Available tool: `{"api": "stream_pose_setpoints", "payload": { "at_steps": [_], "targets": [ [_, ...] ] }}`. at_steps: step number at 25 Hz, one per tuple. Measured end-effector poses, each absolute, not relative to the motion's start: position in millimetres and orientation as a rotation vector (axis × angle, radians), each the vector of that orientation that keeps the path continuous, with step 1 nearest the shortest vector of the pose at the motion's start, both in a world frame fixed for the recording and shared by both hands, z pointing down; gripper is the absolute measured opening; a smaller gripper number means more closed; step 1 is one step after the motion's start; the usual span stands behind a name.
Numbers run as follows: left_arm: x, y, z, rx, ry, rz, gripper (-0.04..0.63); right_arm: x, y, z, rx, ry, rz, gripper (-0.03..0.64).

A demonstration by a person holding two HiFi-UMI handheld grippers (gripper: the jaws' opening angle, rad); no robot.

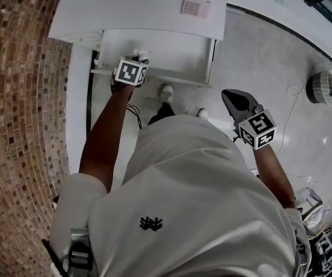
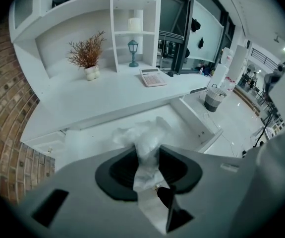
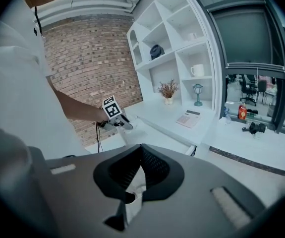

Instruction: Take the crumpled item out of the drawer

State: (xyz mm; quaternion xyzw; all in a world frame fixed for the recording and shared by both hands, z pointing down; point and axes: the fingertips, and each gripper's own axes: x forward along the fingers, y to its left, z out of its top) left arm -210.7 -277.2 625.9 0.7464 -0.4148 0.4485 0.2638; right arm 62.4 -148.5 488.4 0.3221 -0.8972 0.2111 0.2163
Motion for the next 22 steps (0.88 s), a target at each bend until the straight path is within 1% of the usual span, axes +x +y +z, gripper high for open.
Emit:
{"api": "stream_pose_setpoints", "payload": {
  "at_steps": [14,22],
  "targets": [
    [-163,-228,556,2.144,-1.172,1.096,0.118,80,-118,490,0.783,-2.563,0.547,0.014],
    [-124,-198,523,2.209,-1.2,1.046,0.118,105,-102,491,0.747,-2.579,0.542,0.014]
  ]
}}
